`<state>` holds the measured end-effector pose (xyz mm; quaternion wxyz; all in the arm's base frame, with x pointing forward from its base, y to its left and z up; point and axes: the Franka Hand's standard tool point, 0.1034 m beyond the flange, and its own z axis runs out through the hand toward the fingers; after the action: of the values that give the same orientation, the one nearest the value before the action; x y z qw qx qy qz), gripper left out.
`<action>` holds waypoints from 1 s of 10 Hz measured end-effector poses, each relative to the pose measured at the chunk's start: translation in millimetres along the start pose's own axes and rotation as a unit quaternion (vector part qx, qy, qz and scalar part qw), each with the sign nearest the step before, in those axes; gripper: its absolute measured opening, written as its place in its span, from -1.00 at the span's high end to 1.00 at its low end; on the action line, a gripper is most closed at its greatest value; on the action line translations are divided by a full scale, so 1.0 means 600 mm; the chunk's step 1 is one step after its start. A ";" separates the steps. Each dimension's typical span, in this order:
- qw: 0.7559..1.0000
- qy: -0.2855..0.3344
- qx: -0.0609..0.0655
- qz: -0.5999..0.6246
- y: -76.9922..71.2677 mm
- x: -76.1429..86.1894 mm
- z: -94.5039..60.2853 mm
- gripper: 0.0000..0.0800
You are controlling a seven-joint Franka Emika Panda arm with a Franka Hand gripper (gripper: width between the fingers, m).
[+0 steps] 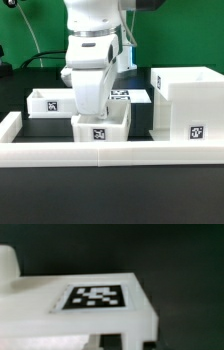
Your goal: Assemble drawer
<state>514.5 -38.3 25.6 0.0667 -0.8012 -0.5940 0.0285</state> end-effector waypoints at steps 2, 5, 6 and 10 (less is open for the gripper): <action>1.000 -0.001 0.002 -0.010 -0.001 -0.002 0.003 0.89; 0.999 -0.001 0.004 -0.053 -0.007 0.021 0.008 0.89; 0.999 0.000 -0.003 -0.049 -0.004 0.020 0.009 0.89; 0.996 0.001 -0.005 -0.088 0.000 0.017 0.009 0.89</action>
Offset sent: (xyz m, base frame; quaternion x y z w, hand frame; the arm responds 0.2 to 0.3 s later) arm 0.0112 0.0355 -0.0042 -0.0013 0.0279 -0.1108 0.9935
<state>516.6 -27.9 20.5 0.0651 -0.7461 -0.6623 0.0190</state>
